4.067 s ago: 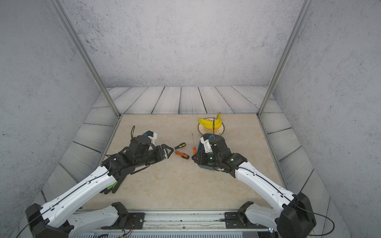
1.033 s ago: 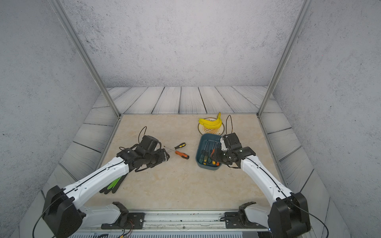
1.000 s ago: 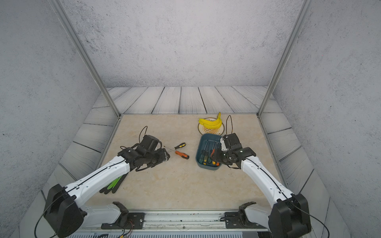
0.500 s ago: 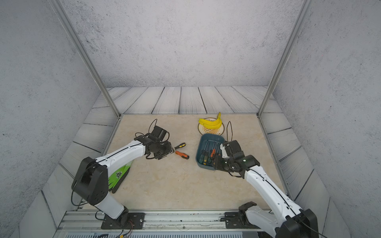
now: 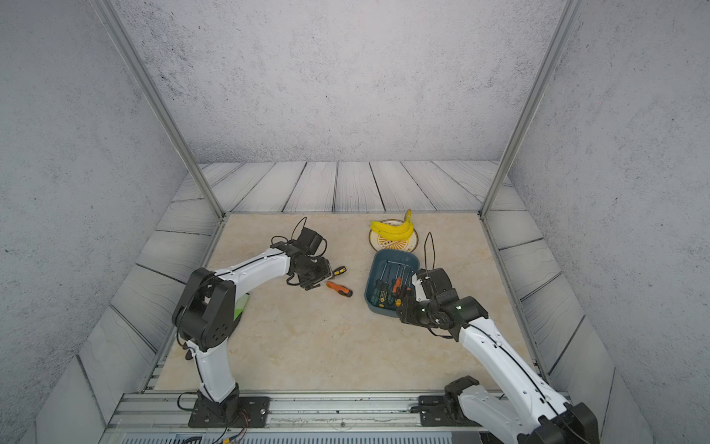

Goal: Put the screwdriver on the desktop into the storage box
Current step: Pick up the screwdriver from the center of the board.

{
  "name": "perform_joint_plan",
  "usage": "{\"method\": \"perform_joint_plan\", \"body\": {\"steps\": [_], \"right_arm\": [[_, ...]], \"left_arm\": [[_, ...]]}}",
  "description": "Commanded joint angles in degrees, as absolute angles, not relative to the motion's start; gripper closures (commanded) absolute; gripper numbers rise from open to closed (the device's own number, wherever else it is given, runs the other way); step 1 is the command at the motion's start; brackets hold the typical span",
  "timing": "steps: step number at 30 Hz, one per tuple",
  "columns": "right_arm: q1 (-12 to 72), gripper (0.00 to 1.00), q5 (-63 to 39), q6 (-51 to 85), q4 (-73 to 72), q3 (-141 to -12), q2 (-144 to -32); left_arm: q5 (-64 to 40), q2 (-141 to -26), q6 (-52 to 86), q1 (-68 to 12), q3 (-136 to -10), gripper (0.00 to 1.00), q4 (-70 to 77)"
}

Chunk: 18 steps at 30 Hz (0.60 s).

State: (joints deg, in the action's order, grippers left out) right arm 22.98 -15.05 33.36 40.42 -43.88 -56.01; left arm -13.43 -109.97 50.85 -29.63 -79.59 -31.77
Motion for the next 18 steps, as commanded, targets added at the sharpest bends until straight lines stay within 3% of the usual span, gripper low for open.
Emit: {"method": "perform_joint_plan", "body": {"steps": [1, 18], "right_arm": [[23.31, 0.56, -14.77, 33.92, 41.45, -43.15, -54.98], [23.36, 0.56, -14.41, 35.41, 40.52, -41.78, -54.67]], "left_arm": [[-13.84, -112.26, 51.23, -29.09, -81.62, 0.39, -33.67], [-14.14, -118.24, 51.42, -28.56, -84.63, 0.4, -34.53]]}}
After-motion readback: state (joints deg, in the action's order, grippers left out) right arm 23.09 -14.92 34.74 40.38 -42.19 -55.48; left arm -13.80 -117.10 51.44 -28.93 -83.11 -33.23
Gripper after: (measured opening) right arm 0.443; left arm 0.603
